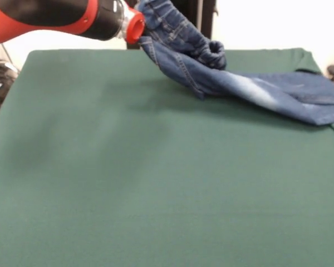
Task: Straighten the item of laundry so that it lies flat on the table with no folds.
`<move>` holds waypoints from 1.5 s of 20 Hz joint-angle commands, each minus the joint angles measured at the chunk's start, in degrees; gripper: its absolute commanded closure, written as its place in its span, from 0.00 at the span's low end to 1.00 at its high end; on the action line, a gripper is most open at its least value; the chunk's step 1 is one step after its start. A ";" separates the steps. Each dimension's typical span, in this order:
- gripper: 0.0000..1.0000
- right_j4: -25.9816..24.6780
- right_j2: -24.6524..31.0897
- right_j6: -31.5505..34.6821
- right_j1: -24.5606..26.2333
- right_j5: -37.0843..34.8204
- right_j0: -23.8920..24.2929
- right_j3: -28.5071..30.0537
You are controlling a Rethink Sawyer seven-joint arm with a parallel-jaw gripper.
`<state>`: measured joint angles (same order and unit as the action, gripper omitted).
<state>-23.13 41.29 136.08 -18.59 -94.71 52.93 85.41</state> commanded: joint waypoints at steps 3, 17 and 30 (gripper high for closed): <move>1.00 -1.28 4.01 -20.84 -1.65 -12.31 0.47 -4.47; 1.00 -4.07 5.93 -23.14 3.07 -17.10 0.07 -9.80; 1.00 -4.67 7.52 -23.77 4.32 -17.15 1.28 -8.87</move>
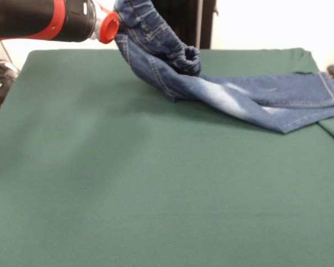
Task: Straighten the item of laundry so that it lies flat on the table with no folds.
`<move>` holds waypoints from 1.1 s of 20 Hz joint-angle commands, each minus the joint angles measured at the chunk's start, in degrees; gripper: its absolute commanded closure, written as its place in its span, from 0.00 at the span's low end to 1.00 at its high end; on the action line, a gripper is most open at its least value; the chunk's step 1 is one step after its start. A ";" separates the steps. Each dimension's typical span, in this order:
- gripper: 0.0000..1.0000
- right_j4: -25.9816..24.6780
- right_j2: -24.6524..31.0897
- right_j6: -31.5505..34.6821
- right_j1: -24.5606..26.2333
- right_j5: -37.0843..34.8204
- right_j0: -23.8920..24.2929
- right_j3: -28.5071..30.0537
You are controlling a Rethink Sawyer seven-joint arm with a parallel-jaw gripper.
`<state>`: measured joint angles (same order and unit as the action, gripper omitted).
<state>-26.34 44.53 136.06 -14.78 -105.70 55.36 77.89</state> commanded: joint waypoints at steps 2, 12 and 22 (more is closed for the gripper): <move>1.00 -1.62 4.54 -23.87 0.73 -6.48 -1.01 -1.27; 1.00 -3.10 5.90 -24.76 1.88 -7.74 -0.60 -2.26; 0.00 -6.61 6.97 -28.69 3.23 -13.25 -1.05 -6.88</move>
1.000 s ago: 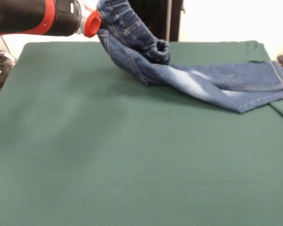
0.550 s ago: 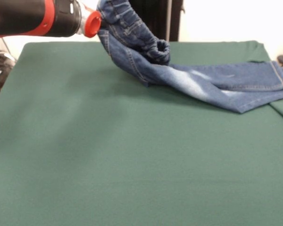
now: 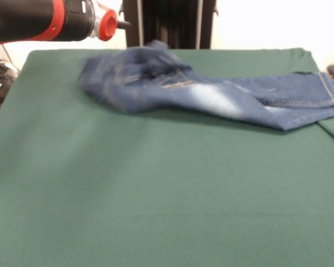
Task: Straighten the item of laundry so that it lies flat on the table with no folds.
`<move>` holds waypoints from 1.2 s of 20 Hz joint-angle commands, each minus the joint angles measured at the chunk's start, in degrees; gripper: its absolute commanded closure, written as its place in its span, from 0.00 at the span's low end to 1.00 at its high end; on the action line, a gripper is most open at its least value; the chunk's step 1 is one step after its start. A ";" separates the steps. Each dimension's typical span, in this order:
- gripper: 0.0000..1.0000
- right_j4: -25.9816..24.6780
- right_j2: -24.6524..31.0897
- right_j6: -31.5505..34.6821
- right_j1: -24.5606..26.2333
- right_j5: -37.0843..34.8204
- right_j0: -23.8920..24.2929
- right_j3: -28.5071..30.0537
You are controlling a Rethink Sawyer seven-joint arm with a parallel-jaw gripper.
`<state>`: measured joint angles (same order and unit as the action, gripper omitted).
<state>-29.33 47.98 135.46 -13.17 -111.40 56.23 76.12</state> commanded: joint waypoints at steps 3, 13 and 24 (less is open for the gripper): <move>0.00 -6.00 3.78 -29.84 1.10 -9.01 -1.91 -6.85; 0.00 -3.81 3.30 -13.88 -9.90 11.57 -0.81 10.40; 0.00 1.78 -1.66 6.99 -25.60 40.40 -4.97 31.33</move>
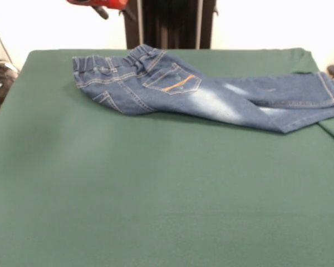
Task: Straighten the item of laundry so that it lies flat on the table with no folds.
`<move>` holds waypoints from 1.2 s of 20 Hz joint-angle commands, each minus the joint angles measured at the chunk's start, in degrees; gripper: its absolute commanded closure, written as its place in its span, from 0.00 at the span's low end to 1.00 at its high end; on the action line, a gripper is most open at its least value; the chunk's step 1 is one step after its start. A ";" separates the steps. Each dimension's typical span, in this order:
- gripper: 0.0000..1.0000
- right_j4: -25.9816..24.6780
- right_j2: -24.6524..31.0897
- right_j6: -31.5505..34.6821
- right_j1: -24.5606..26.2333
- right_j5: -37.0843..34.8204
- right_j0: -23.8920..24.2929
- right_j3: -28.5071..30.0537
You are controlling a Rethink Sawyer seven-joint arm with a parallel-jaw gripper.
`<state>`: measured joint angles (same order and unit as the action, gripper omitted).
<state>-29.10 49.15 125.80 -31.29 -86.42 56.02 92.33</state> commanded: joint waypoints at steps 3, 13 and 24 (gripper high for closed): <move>0.00 0.85 -7.11 21.14 -11.93 21.17 -7.73 17.65; 0.00 -1.25 -19.45 25.20 -16.53 35.03 -16.21 21.81; 0.00 1.52 -33.31 35.25 -13.45 41.15 -28.22 18.21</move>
<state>-29.47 23.53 139.92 -47.04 -50.58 33.36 107.16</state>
